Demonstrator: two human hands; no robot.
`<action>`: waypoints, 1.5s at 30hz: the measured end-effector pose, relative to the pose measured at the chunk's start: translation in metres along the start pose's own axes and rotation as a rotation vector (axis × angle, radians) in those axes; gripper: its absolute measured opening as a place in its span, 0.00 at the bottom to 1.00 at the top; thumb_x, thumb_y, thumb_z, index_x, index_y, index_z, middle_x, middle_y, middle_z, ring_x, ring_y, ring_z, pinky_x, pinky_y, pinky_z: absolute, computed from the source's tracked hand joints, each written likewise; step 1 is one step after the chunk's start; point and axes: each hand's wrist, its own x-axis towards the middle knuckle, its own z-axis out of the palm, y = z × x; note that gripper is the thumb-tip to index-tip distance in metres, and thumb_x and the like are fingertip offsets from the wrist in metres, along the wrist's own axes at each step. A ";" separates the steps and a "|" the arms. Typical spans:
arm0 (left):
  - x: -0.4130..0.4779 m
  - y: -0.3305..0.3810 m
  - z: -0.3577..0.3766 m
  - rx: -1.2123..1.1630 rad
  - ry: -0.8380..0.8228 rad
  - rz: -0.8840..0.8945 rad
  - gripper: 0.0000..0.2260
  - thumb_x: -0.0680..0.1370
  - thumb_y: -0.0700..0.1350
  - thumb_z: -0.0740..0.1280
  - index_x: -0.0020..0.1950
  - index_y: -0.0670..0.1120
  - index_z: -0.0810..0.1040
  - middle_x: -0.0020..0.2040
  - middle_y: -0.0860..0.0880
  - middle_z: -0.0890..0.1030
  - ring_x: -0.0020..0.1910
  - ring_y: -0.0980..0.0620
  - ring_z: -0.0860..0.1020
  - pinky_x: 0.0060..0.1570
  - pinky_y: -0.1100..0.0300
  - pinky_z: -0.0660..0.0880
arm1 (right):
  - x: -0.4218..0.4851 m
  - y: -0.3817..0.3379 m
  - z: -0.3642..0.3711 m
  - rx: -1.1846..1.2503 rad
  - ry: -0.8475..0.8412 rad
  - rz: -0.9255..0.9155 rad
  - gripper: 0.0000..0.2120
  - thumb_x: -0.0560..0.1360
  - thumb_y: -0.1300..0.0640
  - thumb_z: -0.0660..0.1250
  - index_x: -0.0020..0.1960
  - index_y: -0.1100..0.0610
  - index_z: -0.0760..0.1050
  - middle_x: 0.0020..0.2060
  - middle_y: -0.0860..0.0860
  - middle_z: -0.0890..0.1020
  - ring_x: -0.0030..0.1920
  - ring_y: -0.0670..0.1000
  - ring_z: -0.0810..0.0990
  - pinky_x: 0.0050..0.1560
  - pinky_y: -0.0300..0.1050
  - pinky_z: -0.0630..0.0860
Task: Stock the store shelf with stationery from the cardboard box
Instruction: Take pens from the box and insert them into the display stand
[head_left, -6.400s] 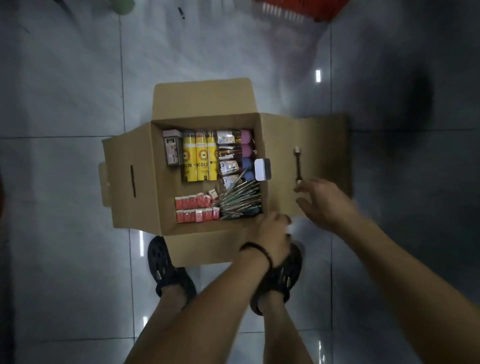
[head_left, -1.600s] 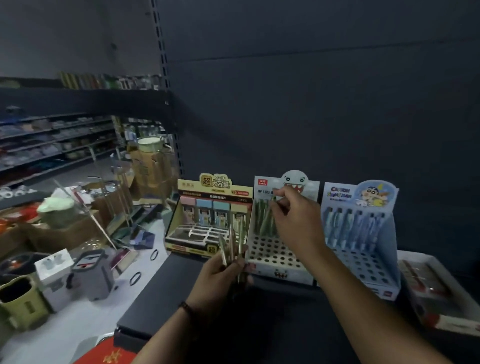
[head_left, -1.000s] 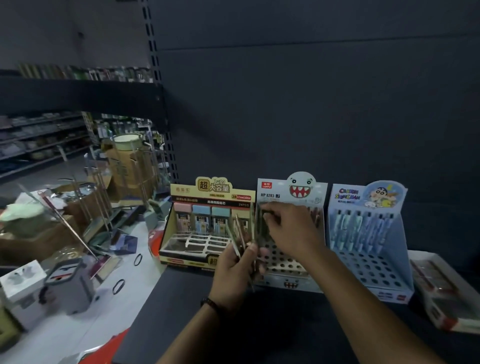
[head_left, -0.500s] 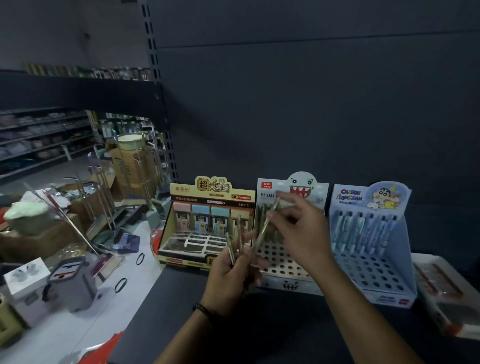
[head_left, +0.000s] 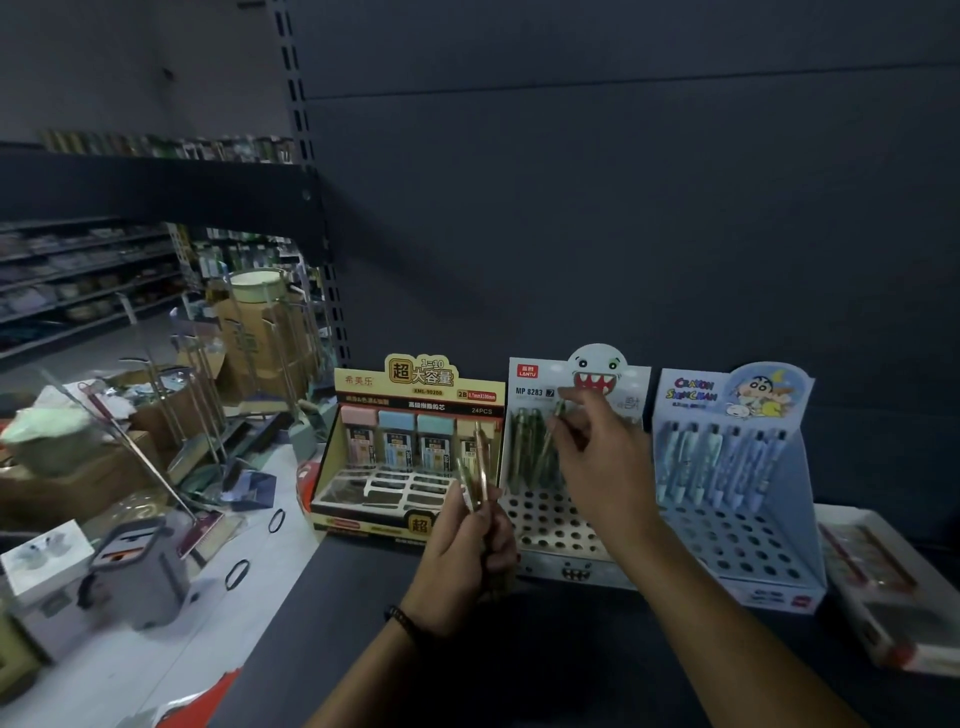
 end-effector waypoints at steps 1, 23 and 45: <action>-0.001 0.001 0.000 0.041 0.003 0.035 0.06 0.88 0.39 0.52 0.53 0.44 0.65 0.38 0.46 0.68 0.29 0.51 0.63 0.27 0.60 0.62 | 0.000 0.000 0.001 -0.029 -0.017 -0.008 0.14 0.82 0.55 0.72 0.67 0.52 0.78 0.49 0.47 0.88 0.46 0.42 0.83 0.53 0.30 0.76; 0.003 0.001 -0.002 0.281 0.041 0.153 0.10 0.87 0.42 0.61 0.55 0.35 0.74 0.43 0.38 0.85 0.31 0.47 0.77 0.29 0.59 0.71 | -0.006 -0.034 -0.021 0.332 -0.310 0.106 0.14 0.79 0.52 0.74 0.65 0.44 0.82 0.43 0.41 0.86 0.38 0.44 0.86 0.50 0.50 0.85; -0.001 -0.007 -0.008 0.318 -0.087 0.187 0.24 0.88 0.35 0.50 0.70 0.54 0.80 0.36 0.44 0.71 0.30 0.50 0.63 0.29 0.59 0.62 | 0.000 0.018 -0.049 0.068 0.087 0.097 0.15 0.81 0.56 0.72 0.67 0.47 0.82 0.29 0.44 0.81 0.31 0.44 0.80 0.41 0.37 0.77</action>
